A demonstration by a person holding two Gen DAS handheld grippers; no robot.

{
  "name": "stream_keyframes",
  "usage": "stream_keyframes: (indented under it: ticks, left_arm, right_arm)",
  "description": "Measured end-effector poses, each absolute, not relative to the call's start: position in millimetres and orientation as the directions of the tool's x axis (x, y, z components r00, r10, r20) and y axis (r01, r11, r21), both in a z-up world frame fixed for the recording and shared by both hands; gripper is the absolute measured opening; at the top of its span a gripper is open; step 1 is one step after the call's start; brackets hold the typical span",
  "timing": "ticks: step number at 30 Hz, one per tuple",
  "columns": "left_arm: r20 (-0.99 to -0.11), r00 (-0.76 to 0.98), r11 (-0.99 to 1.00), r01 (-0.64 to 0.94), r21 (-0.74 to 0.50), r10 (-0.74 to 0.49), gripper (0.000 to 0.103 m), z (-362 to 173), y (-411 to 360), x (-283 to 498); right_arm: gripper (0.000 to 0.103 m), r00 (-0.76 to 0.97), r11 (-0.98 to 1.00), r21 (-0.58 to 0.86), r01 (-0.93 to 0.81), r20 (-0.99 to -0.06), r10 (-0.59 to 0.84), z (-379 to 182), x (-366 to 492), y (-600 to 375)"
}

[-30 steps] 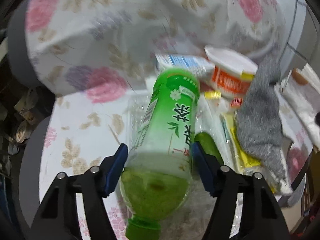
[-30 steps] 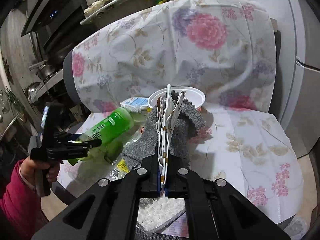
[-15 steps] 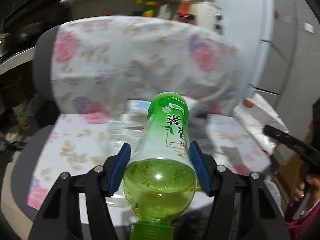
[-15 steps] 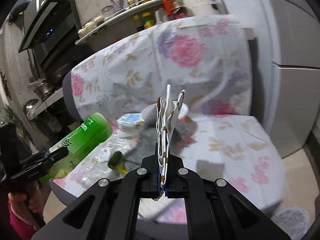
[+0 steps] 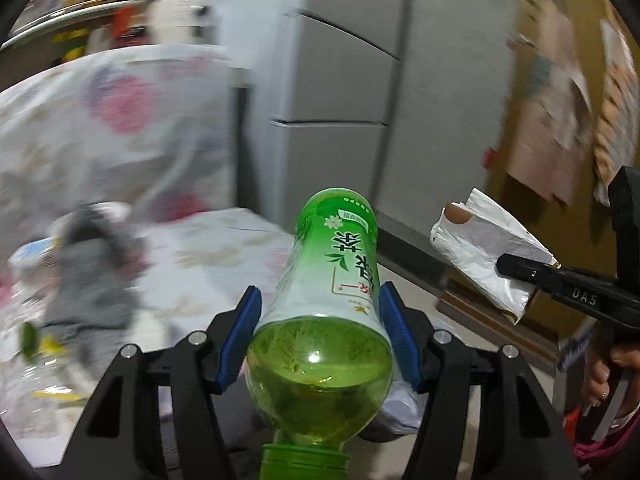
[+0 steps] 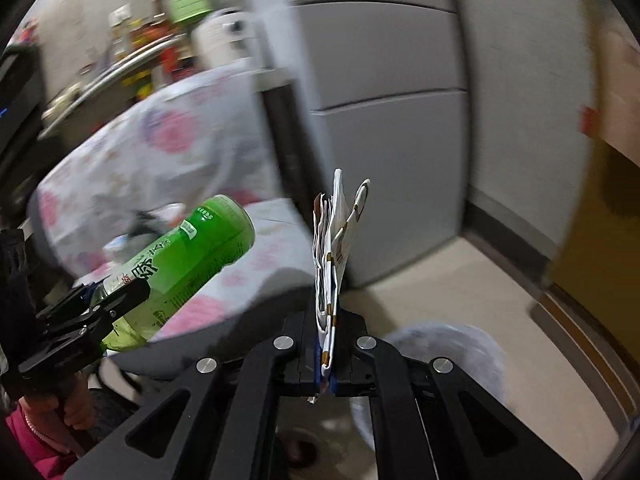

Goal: Collect trash
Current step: 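Grasp the green tea bottle with the left gripper while the right carries wrappers to the bin, then open both grippers over the white bin, dropping bottle and wrappers, then grasp the grey sock with the right gripper and lift it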

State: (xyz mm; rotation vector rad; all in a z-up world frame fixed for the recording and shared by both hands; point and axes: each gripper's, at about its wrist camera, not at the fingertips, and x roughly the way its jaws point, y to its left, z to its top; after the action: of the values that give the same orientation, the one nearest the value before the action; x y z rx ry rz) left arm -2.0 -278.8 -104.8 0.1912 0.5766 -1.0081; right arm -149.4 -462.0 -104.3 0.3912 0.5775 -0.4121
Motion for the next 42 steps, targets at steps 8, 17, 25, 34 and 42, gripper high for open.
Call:
stream_keyframes:
  ticks: [8, 17, 25, 34, 42]
  left_arm:
    - [-0.657, 0.203, 0.365, 0.924, -0.118, -0.726, 0.06, -154.7, -380.9, -42.8]
    - [-0.761, 0.116, 0.359, 0.919, -0.162, -0.638, 0.076, -192.1, -436.7, -33.1]
    - [-0.734, 0.27, 0.475, 0.876, -0.08, -0.623, 0.078, -158.1, -382.7, -0.7]
    - [-0.718, 0.442, 0.652, 0.758, -0.021, -0.537, 0.079, -123.3, -272.7, 30.7]
    - [-0.741, 0.53, 0.808, 0.588, -0.03, -0.413, 0.079, -125.4, -157.2, 54.5]
  right_arm:
    - [0.003, 0.68, 0.719, 0.321, 0.616, -0.678, -0.279, -174.9, -194.5, -528.4]
    - [0.056, 0.601, 0.611, 0.372, 0.698, -0.769, -0.218, -233.4, -192.2, -581.6]
    - [0.054, 0.627, 0.653, 0.296, 0.698, -0.692, -0.357, -173.8, -196.5, -567.5]
    - [0.053, 0.79, 0.804, 0.331, 0.495, -0.558, -0.256, -106.2, -149.0, -505.7]
    - [0.048, 0.807, 0.925, 0.281, 0.257, -0.588, -0.046, -88.4, -71.5, -417.7]
